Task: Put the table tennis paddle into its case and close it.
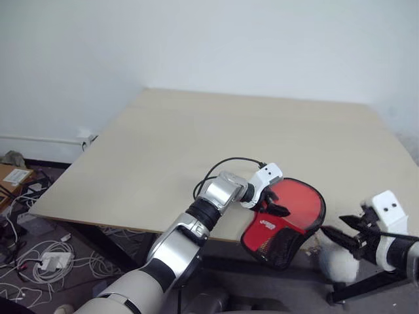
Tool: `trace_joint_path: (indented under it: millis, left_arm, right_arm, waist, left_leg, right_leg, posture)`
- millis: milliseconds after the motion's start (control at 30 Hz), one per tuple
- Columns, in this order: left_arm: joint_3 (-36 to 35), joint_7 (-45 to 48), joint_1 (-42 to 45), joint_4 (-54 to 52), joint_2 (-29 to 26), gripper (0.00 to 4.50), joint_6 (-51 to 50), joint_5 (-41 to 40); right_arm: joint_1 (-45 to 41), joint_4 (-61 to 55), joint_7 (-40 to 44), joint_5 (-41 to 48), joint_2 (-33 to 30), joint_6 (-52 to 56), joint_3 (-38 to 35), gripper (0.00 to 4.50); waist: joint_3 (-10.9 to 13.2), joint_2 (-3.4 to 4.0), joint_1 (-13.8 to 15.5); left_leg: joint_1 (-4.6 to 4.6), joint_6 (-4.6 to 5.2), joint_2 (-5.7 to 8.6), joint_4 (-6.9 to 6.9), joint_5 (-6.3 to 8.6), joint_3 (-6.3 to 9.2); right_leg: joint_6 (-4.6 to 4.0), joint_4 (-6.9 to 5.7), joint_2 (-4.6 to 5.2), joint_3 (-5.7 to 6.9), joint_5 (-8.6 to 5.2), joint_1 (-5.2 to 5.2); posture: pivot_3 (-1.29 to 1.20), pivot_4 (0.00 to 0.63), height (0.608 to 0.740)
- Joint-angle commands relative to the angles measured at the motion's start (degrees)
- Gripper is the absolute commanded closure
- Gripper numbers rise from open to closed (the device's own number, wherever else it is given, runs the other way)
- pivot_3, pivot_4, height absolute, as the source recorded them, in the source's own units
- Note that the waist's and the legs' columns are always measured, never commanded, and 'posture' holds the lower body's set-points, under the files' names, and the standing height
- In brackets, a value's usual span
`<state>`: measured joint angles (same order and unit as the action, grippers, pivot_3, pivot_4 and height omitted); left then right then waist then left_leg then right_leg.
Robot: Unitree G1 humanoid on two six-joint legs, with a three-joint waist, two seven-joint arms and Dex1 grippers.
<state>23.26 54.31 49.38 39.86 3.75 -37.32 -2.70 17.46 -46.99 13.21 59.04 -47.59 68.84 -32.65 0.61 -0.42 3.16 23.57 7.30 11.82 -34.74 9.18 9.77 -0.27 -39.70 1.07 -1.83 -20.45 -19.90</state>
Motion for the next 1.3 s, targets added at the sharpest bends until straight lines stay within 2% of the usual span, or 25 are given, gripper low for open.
trace_joint_path:
  millis: [33,167,300,433,633,767,1033,1167,1233,1300]
  left_arm:
    - [1.55,-0.58,-1.65,4.24,-1.15,0.93,-1.90,2.17]
    - [1.48,-0.71,-1.74,3.87,-1.02,0.93,-2.03,2.06]
    - [1.66,-0.78,-2.58,3.21,-1.23,0.93,-2.14,2.09]
    - [1.68,-1.17,-2.92,2.71,-1.23,0.93,-2.11,2.02]
    - [1.75,-1.47,-3.22,2.03,-1.29,0.93,-1.99,2.07]
    - [1.83,-1.45,-3.26,1.72,-1.44,0.93,-1.73,2.17]
    - [1.83,-1.47,-2.94,1.70,-2.10,0.93,-1.30,2.47]
    - [1.95,-1.22,-2.91,1.90,-2.18,0.93,-1.17,2.49]
    - [2.10,-1.07,-2.89,1.87,-2.16,0.93,-1.14,2.51]
    - [2.18,-1.01,-2.80,1.95,-2.09,0.93,-1.10,2.51]
  right_arm:
    - [-3.32,1.60,-1.39,3.79,-1.02,2.21,-0.70,1.27]
    - [0.29,1.17,2.22,4.12,-4.94,5.90,2.19,1.27]
    - [4.92,-1.25,7.86,5.25,-7.65,5.44,2.08,1.27]
    - [6.93,-0.88,8.95,3.80,-8.43,5.97,6.20,1.27]
    - [2.19,2.42,2.87,3.15,-3.19,8.37,14.60,1.27]
    - [0.18,5.31,-0.89,1.36,-0.28,10.40,16.50,1.27]
    - [1.12,5.32,-3.82,-4.48,0.34,11.68,17.21,1.27]
    - [3.56,3.43,-3.48,-10.57,-0.98,7.12,20.64,1.27]
    - [4.02,4.66,-4.04,-12.78,0.47,5.83,21.07,1.27]
    - [4.42,5.12,-3.62,-14.40,1.16,4.80,21.46,0.90]
  waist:
    - [0.00,0.01,0.01]
    - [0.01,-0.03,0.02]
    - [-0.02,0.02,-0.10]
    - [-0.03,-0.04,-0.16]
    - [-0.05,-0.01,-0.14]
    - [-0.07,-0.08,0.00]
    - [-0.07,-0.08,0.00]
    - [-0.08,-0.08,-0.04]
    - [-0.08,-0.07,-0.11]
    - [-0.09,-0.06,-0.13]
  left_leg:
    - [0.00,0.00,0.00,0.00,0.00,0.00]
    - [0.02,0.00,0.00,-0.01,0.00,0.02]
    - [0.03,0.02,0.00,-0.03,0.01,0.00]
    - [0.00,0.03,-0.01,-0.06,0.02,0.00]
    - [0.00,0.04,0.00,-0.02,0.03,-0.12]
    - [0.01,0.04,0.00,0.00,0.02,-0.16]
    - [0.00,0.04,0.00,0.07,0.03,-0.16]
    - [0.00,0.04,0.00,0.07,0.03,-0.16]
    - [-0.01,0.04,0.00,0.08,0.03,-0.15]
    - [-0.03,0.04,0.00,0.08,0.03,-0.16]
  right_leg:
    - [0.00,0.00,0.00,0.00,0.01,0.00]
    - [0.00,0.00,0.00,0.01,0.01,-0.02]
    - [0.02,0.00,0.03,0.01,0.01,-0.02]
    - [0.31,0.00,0.04,0.03,-0.11,0.02]
    - [0.31,0.00,0.27,0.16,-0.13,0.00]
    - [0.08,0.01,0.28,0.17,0.02,-0.05]
    - [0.08,-0.02,0.29,0.18,0.04,-0.10]
    - [0.08,-0.01,0.28,0.17,0.03,-0.11]
    - [0.12,-0.02,0.29,0.17,0.01,-0.11]
    - [0.14,-0.02,0.30,0.18,0.02,-0.12]
  posture:
    - [0.00,0.000,0.740]
    - [0.00,0.000,0.740]
    - [0.00,0.000,0.740]
    - [0.00,0.000,0.740]
    - [0.00,0.000,0.740]
    - [0.00,0.000,0.740]
    - [0.00,0.000,0.740]
    - [0.00,0.000,0.740]
    - [0.00,0.000,0.740]
    - [0.00,0.000,0.740]
